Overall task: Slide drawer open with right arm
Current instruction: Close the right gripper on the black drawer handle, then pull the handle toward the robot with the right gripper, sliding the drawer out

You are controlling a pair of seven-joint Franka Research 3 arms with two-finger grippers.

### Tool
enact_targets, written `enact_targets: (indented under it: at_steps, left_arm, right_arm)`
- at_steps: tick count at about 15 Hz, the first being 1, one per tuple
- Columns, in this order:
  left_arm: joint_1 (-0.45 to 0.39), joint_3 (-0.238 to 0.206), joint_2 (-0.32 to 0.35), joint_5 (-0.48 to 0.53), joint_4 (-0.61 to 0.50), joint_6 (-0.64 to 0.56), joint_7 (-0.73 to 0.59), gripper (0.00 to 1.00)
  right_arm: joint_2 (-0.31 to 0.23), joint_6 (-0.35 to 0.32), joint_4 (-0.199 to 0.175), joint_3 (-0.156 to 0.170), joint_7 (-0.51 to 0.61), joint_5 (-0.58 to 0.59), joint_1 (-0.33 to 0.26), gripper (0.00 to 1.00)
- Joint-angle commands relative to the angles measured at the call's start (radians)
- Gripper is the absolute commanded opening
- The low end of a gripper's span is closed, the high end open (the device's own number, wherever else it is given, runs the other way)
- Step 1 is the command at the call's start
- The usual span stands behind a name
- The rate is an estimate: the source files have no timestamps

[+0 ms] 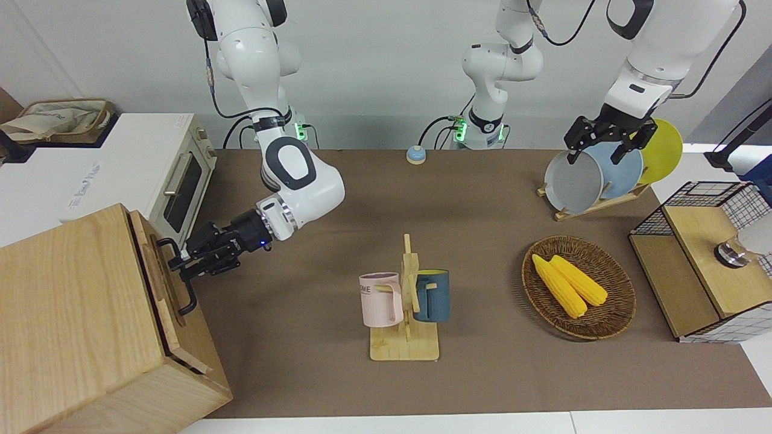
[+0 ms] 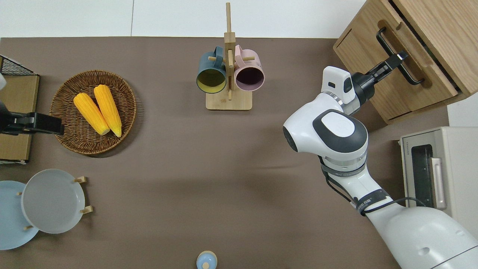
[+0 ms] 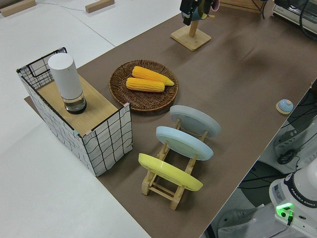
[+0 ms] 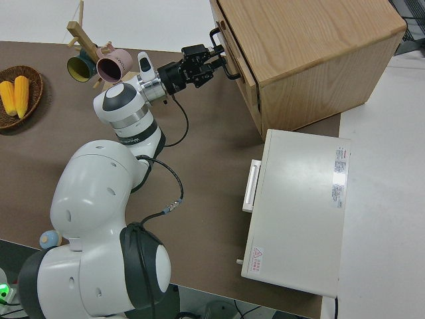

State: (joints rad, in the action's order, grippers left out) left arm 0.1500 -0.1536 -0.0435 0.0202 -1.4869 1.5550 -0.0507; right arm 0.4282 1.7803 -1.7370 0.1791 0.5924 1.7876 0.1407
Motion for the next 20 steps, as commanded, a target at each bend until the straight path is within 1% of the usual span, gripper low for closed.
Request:
enact_targets:
  at_steps: [1, 3, 9, 12, 15, 20]
  left_arm:
    - [0.017, -0.017, -0.013, -0.012, 0.020, 0.000, -0.008, 1.00]
    - [0.017, -0.017, -0.013, -0.011, 0.020, 0.000, -0.008, 1.00]
    - [0.017, -0.017, -0.013, -0.011, 0.020, 0.000, -0.008, 1.00]
    - [0.017, -0.017, -0.013, -0.011, 0.020, 0.000, -0.008, 1.00]
    - [0.017, -0.017, -0.013, -0.011, 0.020, 0.000, -0.008, 1.00]
    - [0.017, -0.017, -0.013, -0.011, 0.020, 0.000, -0.008, 1.00]
  right_arm:
    - [-0.003, 0.011, -0.010, 0.007, 0.009, 0.030, -0.006, 0.075]
    - [-0.005, 0.007, -0.010, 0.007, 0.006, 0.030, -0.001, 0.027]
    - [-0.005, 0.004, -0.010, 0.008, 0.003, 0.029, 0.005, 0.016]
    - [-0.005, -0.005, -0.012, 0.008, 0.000, 0.016, 0.026, 0.016]
    - [-0.005, -0.035, -0.012, 0.008, -0.005, 0.013, 0.046, 0.016]
    - [-0.006, -0.076, -0.012, 0.013, -0.006, -0.031, 0.080, 0.016]
